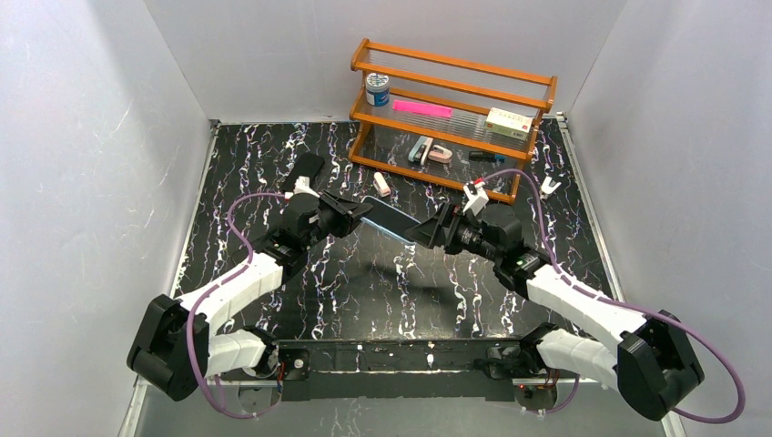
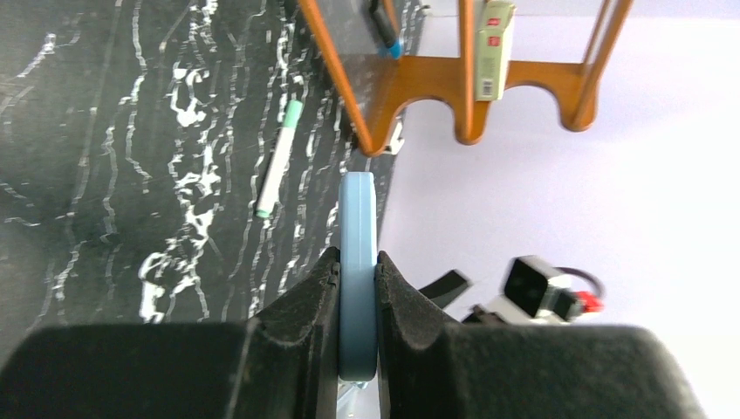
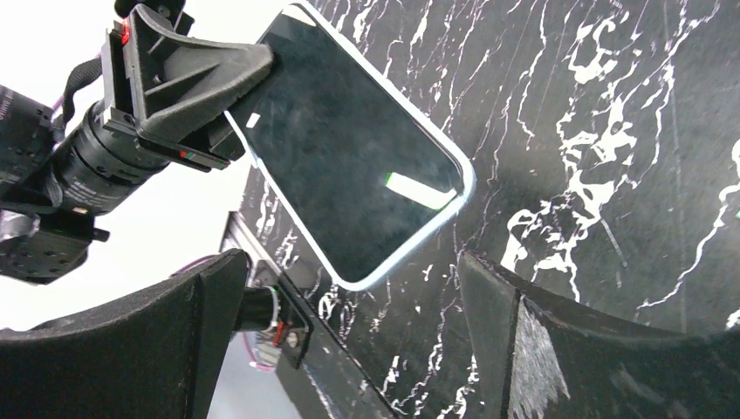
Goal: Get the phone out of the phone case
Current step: Pick up the phone at the center of the board.
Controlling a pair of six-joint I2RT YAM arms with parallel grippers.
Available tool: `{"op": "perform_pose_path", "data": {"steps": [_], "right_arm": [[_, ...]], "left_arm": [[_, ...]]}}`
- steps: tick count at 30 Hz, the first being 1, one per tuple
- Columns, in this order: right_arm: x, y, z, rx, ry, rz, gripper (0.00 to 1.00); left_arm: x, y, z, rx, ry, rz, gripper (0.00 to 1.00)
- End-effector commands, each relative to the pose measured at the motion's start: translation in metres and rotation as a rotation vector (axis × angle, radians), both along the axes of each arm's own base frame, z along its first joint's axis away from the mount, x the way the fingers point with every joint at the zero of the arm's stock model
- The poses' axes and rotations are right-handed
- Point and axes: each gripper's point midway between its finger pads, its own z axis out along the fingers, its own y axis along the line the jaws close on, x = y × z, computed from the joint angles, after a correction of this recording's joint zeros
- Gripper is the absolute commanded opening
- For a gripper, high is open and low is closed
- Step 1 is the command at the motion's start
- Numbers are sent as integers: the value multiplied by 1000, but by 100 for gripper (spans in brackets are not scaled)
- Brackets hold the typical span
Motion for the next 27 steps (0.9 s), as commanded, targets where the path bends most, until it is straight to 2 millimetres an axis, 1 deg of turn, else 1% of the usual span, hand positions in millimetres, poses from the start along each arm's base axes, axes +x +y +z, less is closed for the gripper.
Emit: {"op": "perform_pose_path", "data": {"steps": [1,5,13,18,27], "right_arm": [[-1,0,24,197,31,-38,98],[-5,-1,29,293,37,-29,90],[-6,1,46,408,26,21,67],[-6,2,52,422,3,42,60],[-6,4,60,445,-23,73,42]], "left_arm": [[6,2,47,-172,-83,57,0],[6,2,54,-212,-89,63,0],[5,2,65,-279,-80,74,0],[5,2,66,-305,-68,79,0],[6,0,77,-349,-71,73,0]]}}
